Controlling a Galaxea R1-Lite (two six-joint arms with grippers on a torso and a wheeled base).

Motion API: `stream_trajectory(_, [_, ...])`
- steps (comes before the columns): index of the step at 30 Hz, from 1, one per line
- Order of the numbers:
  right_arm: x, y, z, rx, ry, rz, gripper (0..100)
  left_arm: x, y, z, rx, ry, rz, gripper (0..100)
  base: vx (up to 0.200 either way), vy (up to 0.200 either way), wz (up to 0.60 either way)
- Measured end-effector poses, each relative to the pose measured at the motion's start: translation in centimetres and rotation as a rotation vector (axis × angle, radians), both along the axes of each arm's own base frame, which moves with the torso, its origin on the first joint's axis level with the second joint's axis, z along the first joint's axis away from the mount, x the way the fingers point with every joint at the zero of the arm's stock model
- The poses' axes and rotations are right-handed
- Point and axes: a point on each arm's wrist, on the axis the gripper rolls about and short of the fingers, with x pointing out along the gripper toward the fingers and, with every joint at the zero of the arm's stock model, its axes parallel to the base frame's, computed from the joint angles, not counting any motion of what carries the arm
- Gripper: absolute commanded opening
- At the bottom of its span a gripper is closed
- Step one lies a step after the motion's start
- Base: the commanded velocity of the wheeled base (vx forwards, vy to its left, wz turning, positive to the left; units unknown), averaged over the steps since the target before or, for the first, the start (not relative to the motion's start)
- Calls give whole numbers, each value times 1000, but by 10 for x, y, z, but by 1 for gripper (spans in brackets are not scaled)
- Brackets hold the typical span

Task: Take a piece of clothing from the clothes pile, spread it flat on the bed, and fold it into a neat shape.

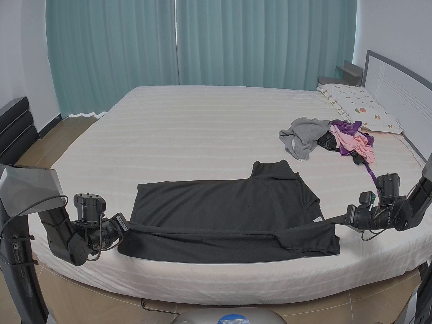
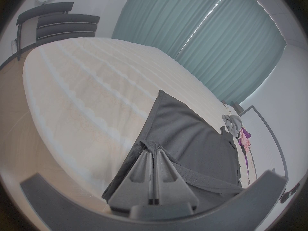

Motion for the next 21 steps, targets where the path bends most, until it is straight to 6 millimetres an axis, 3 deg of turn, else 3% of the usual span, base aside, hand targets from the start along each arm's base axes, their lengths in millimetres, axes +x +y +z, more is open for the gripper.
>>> stream_trajectory(7, [19,6,-8,41,26,-30,0,16,1,-12,-38,0,34,0,0,0,0])
stream_trajectory(8, [21,7,-9,43,27,-29,0,17,1,-14,-40,2,34,100,0,0,0])
stream_trajectory(10, [24,7,-11,43,29,-27,0,19,0,-17,-42,6,33,100,0,0,0])
stream_trajectory(11, [25,7,-13,43,32,-26,100,20,0,-18,-43,7,33,100,0,0,0])
stream_trajectory(21, [26,8,-21,110,87,-56,100,22,0,-25,-58,22,44,100,0,0,0])
